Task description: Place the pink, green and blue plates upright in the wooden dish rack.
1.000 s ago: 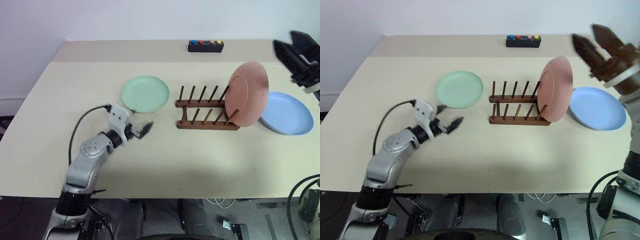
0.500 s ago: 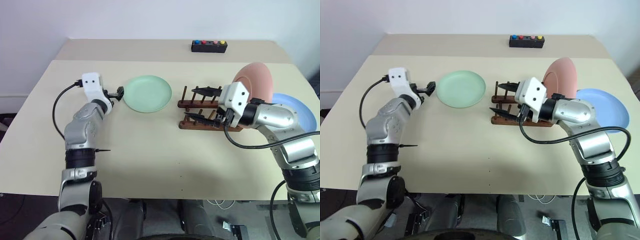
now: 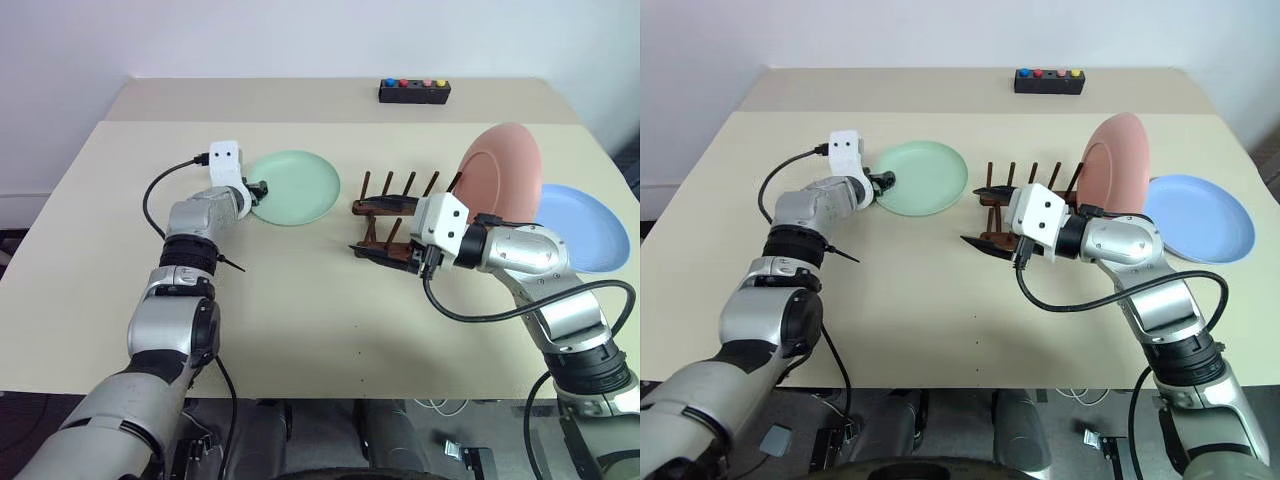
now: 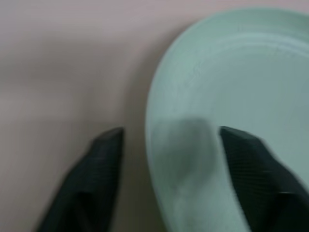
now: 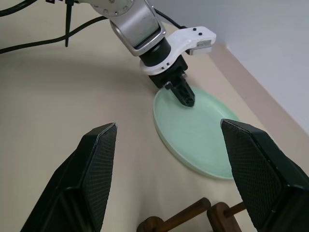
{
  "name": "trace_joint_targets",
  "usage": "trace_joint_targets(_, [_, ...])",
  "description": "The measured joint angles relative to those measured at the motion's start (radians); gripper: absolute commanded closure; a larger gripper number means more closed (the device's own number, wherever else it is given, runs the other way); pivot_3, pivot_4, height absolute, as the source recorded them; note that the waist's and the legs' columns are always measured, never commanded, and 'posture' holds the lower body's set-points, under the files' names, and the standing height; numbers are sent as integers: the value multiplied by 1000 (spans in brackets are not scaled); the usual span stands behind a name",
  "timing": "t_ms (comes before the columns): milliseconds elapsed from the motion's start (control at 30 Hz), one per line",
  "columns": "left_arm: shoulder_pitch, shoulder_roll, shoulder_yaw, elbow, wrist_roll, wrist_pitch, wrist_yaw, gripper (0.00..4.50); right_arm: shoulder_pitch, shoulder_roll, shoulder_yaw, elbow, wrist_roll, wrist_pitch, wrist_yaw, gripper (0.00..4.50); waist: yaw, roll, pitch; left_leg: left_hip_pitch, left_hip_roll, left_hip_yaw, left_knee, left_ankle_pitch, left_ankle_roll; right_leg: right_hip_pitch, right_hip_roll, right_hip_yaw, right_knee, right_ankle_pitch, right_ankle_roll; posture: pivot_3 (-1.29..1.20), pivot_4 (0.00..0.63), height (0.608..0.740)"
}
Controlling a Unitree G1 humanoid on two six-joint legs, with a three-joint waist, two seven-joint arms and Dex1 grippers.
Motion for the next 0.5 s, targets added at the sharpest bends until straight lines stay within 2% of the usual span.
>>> trace_joint_targets(100, [0, -3, 4, 3, -1, -22, 14, 4468, 3, 0, -1, 0, -13, 0, -4, 985, 0, 0, 0, 0, 0, 0, 0, 0, 0, 0, 0, 0, 0, 0, 0, 0, 150, 734])
trace_joint_targets(300, [12, -10, 26, -46, -4, -62, 25, 4468, 3, 0, 0, 0, -45, -6, -14, 985, -1, 0, 0, 0, 0, 0, 0, 0, 0, 0, 0, 0, 0, 0, 0, 0, 150, 734])
trace_joint_targets(433, [103, -39, 32, -267, -10, -173, 17, 4468, -34, 5, 14, 51, -155, -47, -71, 985, 0, 0, 0, -1, 0, 0, 0, 1, -2, -1, 0, 0, 1, 0, 0, 0, 150, 734])
trace_joint_targets(500, [152, -54, 30, -437, -6, -226, 35, 4468, -73, 19, 29, 104, -237, -82, -119, 985, 1, 0, 0, -2, 0, 0, 0, 2, -3, -2, 0, 0, 1, 0, 0, 0, 150, 734])
